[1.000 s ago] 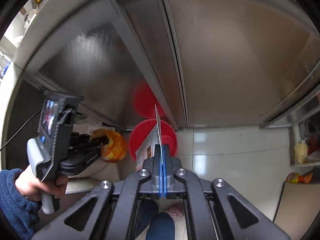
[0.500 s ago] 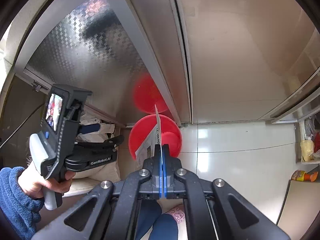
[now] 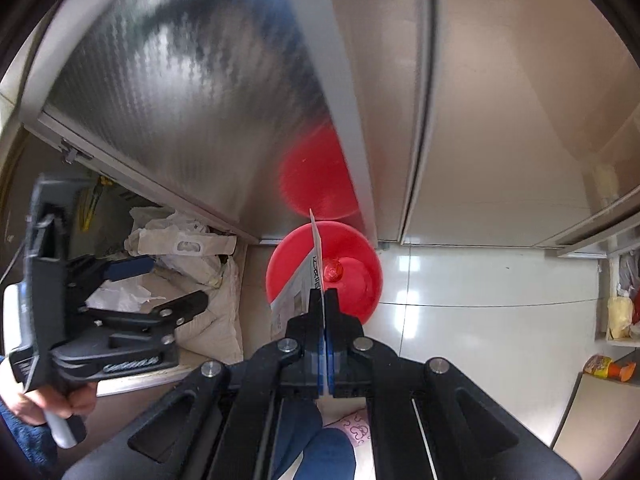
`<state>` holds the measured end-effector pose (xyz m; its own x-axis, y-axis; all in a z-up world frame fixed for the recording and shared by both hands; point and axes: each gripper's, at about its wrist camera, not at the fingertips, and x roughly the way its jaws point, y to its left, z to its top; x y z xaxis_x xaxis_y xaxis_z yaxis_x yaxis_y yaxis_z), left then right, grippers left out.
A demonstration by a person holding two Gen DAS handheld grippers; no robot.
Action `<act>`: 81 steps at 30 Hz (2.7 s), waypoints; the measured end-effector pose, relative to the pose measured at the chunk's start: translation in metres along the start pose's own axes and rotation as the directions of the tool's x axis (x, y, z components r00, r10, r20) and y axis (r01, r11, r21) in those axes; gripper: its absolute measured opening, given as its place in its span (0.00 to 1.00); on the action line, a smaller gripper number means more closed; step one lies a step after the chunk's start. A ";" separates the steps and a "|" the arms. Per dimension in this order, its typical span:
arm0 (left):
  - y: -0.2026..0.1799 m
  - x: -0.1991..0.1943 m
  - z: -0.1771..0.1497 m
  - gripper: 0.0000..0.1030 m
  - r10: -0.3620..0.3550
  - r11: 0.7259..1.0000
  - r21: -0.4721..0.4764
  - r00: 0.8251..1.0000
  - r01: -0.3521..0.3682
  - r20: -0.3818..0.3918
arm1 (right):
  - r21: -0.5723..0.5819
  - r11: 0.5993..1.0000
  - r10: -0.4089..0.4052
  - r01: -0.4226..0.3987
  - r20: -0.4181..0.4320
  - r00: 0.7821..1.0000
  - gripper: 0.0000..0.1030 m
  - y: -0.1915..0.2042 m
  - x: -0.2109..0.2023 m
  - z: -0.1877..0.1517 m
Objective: Collect trash
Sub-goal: 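Lower the right tool over the red bin and release the sachet, then raise both tools back up to the counter, then reach the left tool to the blue bottle cap and grasp it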
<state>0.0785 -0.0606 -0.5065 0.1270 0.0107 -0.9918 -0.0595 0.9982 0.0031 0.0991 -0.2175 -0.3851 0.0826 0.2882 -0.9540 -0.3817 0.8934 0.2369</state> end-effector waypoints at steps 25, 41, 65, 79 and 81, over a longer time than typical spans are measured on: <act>0.047 0.009 -0.011 1.00 0.041 0.996 -0.085 0.999 -0.040 0.014 | -0.152 0.984 -0.095 0.091 -0.015 0.995 0.66 0.039 0.075 0.006; 0.023 -0.111 0.003 1.00 -0.021 0.998 -0.056 0.991 0.028 0.130 | -0.134 0.980 -0.141 0.146 0.042 0.989 0.85 0.049 -0.041 0.018; 0.033 -0.455 -0.004 1.00 0.069 0.997 -0.071 0.859 -0.038 0.507 | -0.193 0.970 -0.032 0.150 0.508 0.860 0.99 0.109 -0.358 0.065; 0.179 -0.400 -0.010 1.00 0.183 0.952 -0.297 0.923 -0.081 0.337 | -0.282 0.956 0.054 0.081 0.440 0.896 0.99 0.135 -0.347 0.119; 0.198 -0.383 0.000 1.00 0.169 0.948 -0.312 0.936 -0.068 0.309 | -0.285 0.955 0.051 0.083 0.433 0.900 0.99 0.143 -0.339 0.133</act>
<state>0.0180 0.1328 -0.1262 0.4145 0.1967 -0.8886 -0.3738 0.9270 0.0308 0.1393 -0.1414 -0.0035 0.4531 0.4542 -0.7671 -0.6200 0.7788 0.0950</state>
